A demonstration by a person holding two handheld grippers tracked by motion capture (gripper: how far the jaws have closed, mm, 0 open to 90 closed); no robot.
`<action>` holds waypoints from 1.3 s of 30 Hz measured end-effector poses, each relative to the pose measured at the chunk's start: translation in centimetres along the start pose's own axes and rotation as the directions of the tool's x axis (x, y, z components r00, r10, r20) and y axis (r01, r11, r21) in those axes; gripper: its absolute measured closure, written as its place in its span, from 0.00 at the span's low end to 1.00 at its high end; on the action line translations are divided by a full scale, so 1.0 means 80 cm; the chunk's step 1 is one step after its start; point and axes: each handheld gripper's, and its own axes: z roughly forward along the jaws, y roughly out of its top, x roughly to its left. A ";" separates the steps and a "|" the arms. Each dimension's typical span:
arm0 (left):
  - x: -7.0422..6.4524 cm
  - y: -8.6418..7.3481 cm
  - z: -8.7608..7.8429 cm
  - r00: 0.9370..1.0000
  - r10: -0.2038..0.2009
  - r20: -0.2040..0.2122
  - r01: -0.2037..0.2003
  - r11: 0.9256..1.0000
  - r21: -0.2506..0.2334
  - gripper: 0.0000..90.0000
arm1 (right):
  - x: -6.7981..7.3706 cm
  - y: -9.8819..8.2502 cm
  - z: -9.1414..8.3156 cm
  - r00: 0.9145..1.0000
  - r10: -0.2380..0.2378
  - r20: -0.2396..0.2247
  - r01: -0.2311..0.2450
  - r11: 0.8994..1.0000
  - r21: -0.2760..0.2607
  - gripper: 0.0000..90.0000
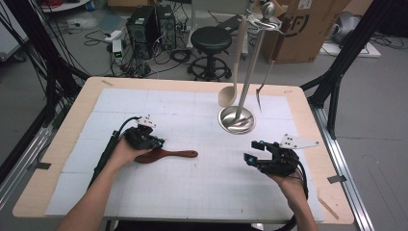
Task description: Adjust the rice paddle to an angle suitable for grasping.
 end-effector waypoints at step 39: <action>0.004 -0.006 -0.007 0.999 -0.041 0.030 0.040 0.998 0.038 1.00 | 0.006 -0.004 0.006 1.000 -0.017 0.000 0.017 1.000 0.022 0.39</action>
